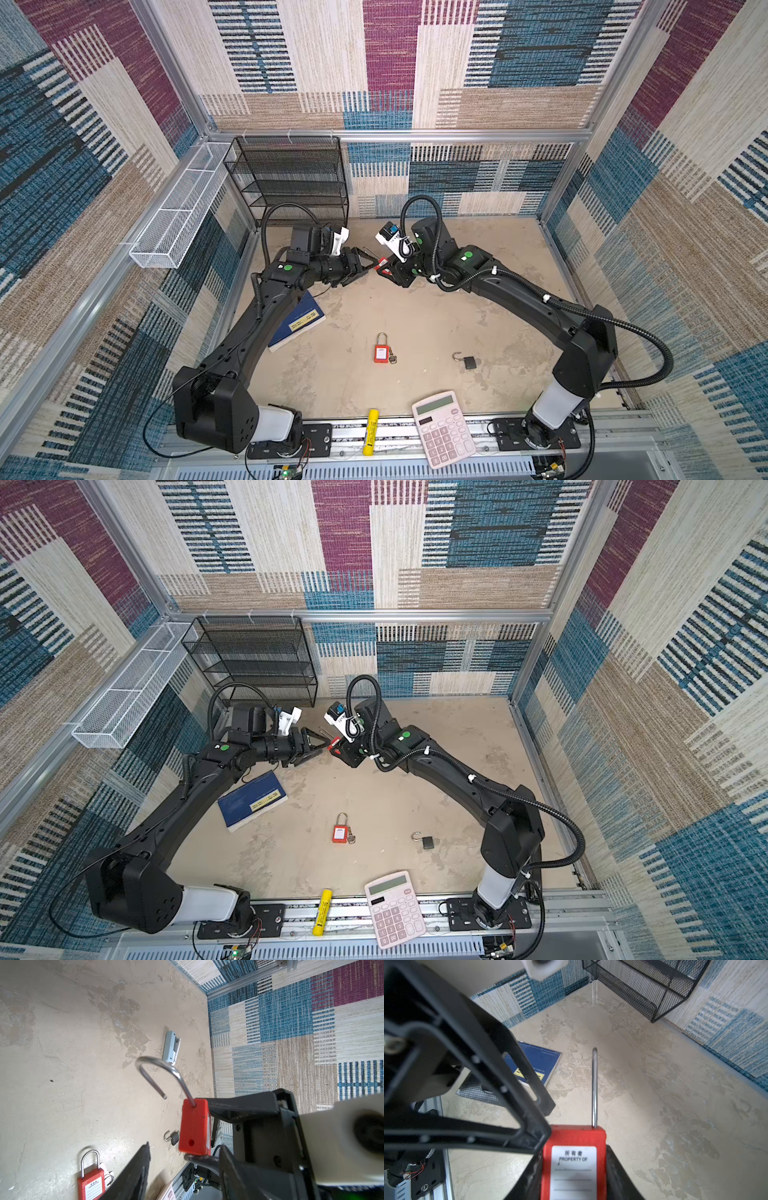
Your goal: Lock with the key
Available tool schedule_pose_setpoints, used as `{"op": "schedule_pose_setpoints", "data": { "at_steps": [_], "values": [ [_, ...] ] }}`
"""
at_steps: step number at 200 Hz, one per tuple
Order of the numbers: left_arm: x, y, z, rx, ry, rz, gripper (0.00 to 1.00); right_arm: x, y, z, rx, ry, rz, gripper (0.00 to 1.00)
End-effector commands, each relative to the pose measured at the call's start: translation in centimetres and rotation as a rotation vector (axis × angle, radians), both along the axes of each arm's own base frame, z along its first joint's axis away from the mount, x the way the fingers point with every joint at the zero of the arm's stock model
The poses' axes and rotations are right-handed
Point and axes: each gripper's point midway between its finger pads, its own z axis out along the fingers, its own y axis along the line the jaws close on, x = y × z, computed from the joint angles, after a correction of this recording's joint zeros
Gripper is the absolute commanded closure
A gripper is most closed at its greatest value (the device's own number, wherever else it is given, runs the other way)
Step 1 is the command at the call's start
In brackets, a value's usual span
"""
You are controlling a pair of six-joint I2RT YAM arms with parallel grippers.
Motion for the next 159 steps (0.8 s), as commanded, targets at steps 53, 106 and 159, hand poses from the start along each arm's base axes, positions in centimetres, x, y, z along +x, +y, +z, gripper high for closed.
{"op": "schedule_pose_setpoints", "data": {
  "at_steps": [53, 106, 159],
  "values": [
    [0.4, -2.5, 0.9, -0.054, -0.019, -0.059, 0.55, -0.5, 0.3, 2.0, 0.052, -0.072, 0.048, 0.68],
    [0.3, -3.1, 1.1, -0.069, -0.027, -0.071, 0.69, -1.2, 0.6, 2.5, 0.079, -0.077, 0.087, 0.69],
    [0.4, -2.9, 1.6, -0.073, -0.064, -0.053, 1.00, -1.1, 0.4, 2.3, 0.071, -0.079, 0.076, 0.54]
  ]
}}
